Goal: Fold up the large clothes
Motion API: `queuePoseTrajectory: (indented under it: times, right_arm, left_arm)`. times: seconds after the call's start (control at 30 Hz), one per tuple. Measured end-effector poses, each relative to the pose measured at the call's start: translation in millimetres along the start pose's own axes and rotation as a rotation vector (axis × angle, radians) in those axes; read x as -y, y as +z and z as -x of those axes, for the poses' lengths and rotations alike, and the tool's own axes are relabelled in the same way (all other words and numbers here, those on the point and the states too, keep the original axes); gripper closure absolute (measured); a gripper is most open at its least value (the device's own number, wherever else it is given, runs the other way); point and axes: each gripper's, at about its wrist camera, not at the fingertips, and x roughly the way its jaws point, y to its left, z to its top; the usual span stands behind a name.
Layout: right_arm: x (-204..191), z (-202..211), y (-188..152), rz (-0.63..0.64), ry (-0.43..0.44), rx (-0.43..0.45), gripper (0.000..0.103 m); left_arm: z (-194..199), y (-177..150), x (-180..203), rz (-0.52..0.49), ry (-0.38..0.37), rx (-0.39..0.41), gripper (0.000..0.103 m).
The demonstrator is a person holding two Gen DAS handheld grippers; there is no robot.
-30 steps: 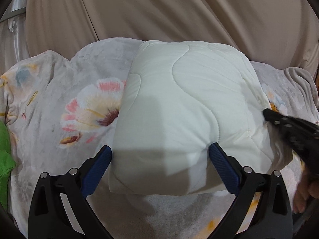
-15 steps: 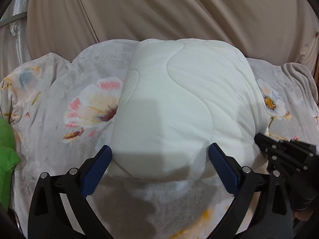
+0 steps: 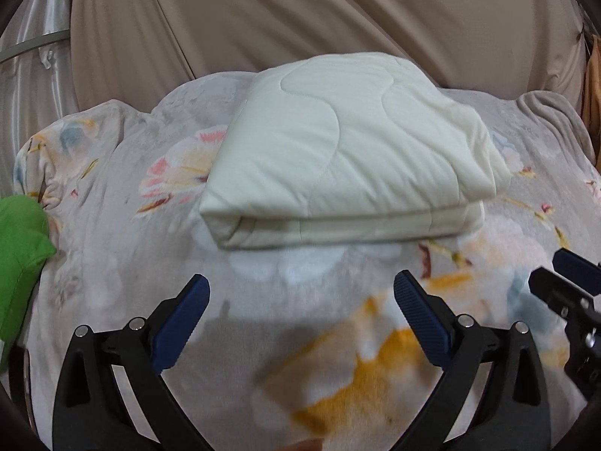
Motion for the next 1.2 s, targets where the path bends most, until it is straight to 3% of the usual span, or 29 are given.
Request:
queuePoseTrajectory:
  times: [0.17,0.47,1.2]
  right_arm:
    - [1,-9,-25,-0.020,-0.021,-0.029,0.064]
    - [4,-26,-33,-0.045,-0.042,-0.083,0.053]
    - [5,-32,-36,-0.061,-0.081,-0.096,0.051]
  left_arm:
    - [7,-13,4,0.007,0.019,0.015,0.006]
    - [7,-17,2,0.030,0.039,0.024,0.005]
    - [1,-19,7,0.006,0.075,0.001,0.005]
